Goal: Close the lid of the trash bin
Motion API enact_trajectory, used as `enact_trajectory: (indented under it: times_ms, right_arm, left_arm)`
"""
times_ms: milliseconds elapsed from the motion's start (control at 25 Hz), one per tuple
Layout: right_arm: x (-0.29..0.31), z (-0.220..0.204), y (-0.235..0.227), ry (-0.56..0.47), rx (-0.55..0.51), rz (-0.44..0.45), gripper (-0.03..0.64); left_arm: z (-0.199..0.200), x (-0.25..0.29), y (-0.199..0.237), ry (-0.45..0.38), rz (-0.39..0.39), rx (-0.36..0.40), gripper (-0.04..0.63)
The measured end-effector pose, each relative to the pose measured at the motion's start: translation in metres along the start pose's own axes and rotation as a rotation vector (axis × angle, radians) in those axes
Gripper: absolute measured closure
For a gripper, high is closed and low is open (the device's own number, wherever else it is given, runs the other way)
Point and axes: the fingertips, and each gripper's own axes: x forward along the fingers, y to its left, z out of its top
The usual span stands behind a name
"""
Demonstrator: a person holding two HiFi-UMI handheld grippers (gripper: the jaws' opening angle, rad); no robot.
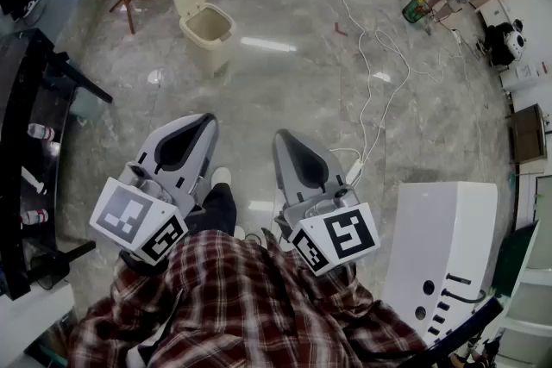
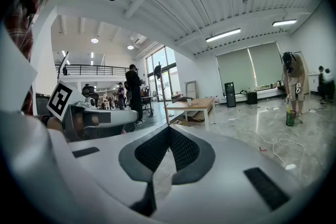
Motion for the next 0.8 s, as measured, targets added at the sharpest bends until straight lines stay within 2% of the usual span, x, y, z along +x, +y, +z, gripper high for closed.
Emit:
enact_trajectory:
  times_ms: [280, 560, 800]
  right_arm:
    - [0.08, 0.026, -0.044, -0.009, -0.024, -0.011, 0.604]
    - [0.111, 0.019, -0.068, 0.045, 0.014, -0.049, 0.604]
    - [0.159, 0.017, -0.113, 0.073, 0.03, -0.042, 0.604]
  left_arm:
    - [0.03, 0.064, 0.069, -0.015, -0.009, 0.014, 0.586]
    - [0.027, 0.088, 0.106, 0.028, -0.008, -0.02, 0.586]
    - [0.027, 0.13, 0.147, 0.034, 0.039, -0.04, 0.586]
